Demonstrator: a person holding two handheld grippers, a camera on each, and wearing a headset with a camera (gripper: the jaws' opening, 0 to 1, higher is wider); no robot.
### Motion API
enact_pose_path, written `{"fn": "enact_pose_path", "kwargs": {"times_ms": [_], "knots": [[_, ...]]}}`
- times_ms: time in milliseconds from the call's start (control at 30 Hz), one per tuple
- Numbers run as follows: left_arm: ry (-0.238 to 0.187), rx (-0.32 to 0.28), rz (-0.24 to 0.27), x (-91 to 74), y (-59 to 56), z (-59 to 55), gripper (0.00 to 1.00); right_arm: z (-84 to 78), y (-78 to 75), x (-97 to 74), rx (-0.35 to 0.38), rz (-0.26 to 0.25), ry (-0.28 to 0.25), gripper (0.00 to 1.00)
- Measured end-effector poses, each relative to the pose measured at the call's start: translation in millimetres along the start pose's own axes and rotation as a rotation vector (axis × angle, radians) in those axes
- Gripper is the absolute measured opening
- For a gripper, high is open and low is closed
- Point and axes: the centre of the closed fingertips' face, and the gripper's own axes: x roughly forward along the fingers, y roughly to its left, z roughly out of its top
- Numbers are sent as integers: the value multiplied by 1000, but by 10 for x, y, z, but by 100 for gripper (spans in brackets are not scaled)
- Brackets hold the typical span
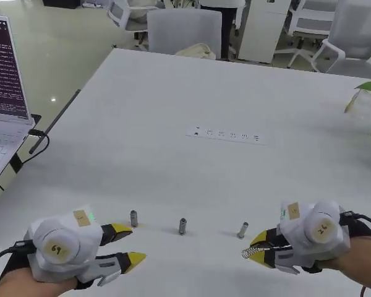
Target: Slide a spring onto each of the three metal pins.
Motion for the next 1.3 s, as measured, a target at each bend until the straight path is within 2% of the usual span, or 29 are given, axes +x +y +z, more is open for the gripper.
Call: {"fn": "enact_pose_path", "kwargs": {"times_ms": [267,633,1300], "knots": [[-1,-36,45,-136,119,-84,28,-95,-161,12,14,-12,31,9],[0,-82,92,-240,243,-175,33,-149,-383,31,36,-25,54,9],[15,-144,138,-364,313,-332,44,-387,-734,156,89,-38,111,9]]}}
